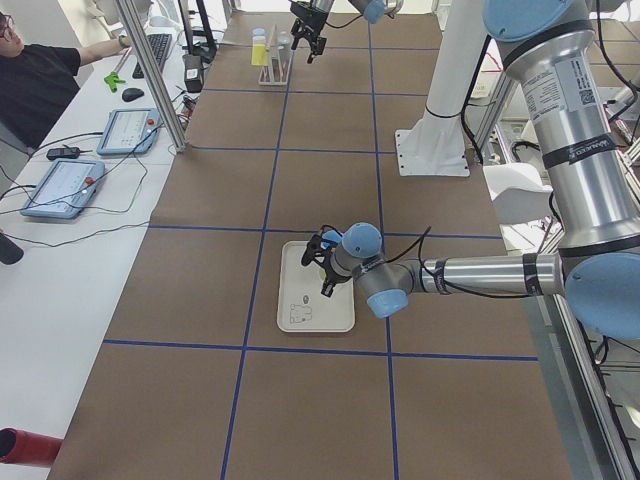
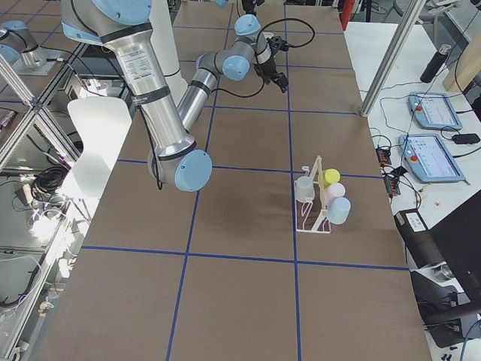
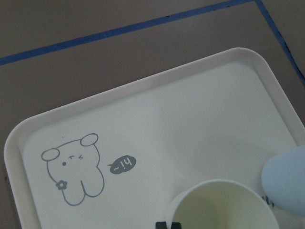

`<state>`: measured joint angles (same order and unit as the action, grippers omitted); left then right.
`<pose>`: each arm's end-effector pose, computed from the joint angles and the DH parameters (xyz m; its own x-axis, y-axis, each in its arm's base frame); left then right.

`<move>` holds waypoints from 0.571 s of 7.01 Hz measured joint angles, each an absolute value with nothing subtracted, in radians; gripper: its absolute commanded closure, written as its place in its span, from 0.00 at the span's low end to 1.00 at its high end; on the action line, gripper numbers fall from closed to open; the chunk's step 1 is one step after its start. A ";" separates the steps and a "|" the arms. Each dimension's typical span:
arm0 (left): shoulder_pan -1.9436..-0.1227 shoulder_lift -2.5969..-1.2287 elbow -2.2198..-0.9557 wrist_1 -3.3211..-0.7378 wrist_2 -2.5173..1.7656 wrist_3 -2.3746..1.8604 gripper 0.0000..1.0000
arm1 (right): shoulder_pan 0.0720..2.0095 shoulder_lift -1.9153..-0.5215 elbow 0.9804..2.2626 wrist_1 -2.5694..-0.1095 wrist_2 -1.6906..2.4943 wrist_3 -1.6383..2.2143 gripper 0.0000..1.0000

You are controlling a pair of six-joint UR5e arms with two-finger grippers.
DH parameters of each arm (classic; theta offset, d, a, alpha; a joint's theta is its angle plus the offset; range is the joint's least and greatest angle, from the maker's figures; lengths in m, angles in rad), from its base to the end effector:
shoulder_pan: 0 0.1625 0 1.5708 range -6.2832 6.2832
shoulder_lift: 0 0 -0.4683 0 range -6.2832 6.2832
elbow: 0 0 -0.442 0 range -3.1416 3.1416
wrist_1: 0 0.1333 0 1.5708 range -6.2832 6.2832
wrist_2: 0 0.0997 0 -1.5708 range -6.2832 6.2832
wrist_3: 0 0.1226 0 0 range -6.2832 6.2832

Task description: Transfer IKEA cup to right arm and place on rack

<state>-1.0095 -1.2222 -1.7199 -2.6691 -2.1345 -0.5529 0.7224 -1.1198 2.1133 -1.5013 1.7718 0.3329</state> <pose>0.1643 -0.3886 0.6767 0.5936 0.4074 -0.6941 -0.0231 0.8707 0.4913 -0.3773 -0.4776 0.1849 0.6078 -0.6987 0.3773 0.1758 0.5818 0.7941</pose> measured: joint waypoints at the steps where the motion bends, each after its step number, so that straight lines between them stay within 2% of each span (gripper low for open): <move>1: -1.111 -1.234 -1.720 -2.652 -2.173 -0.481 1.00 | 0.703 -1.122 2.091 -1.421 1.772 0.333 0.00; 2: -1.223 -1.284 -1.721 -2.604 -2.244 -0.442 1.00 | 0.683 -1.123 2.057 -1.310 1.771 0.333 0.00; 4: -1.385 -1.470 -1.747 -2.385 -2.410 -0.470 1.00 | 0.640 -1.128 1.977 -1.058 1.766 0.333 0.01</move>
